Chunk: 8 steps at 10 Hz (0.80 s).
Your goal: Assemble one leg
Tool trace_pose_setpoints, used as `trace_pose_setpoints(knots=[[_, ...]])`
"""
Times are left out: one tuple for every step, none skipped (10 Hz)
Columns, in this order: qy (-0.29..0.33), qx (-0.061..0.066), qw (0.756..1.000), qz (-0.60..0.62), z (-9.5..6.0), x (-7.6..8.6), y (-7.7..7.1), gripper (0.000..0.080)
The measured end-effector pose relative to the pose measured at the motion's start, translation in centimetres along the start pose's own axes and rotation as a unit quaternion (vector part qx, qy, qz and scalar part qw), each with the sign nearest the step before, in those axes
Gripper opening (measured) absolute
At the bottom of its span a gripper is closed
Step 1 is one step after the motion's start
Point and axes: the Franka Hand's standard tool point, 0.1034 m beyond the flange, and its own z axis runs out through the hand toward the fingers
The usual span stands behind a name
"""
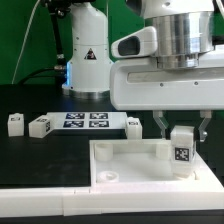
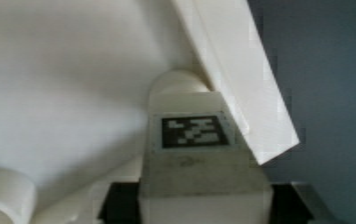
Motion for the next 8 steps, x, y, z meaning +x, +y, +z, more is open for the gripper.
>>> trace_pose_setpoints(knots=[[0.001, -0.001, 0.998, 0.067, 0.01, 0.01, 0.02, 0.0291], [0.002, -0.003, 0.988, 0.153, 0.03, 0.01, 0.08, 0.0291], [0.004, -0.006, 0.974, 0.227, 0.03, -0.04, 0.11, 0.0291], [0.006, -0.008, 0.961, 0.278, 0.03, -0.07, 0.14, 0.0291], [0.002, -0.004, 0.942, 0.337, 0.03, 0.02, 0.27, 0.0291], [0.000, -0.003, 0.927, 0.376, 0.03, 0.03, 0.30, 0.0291], [-0.001, -0.003, 0.919, 0.393, 0.05, -0.05, 0.26, 0.0298], [-0.001, -0.002, 0.927, 0.376, 0.06, -0.05, 0.26, 0.0298]])
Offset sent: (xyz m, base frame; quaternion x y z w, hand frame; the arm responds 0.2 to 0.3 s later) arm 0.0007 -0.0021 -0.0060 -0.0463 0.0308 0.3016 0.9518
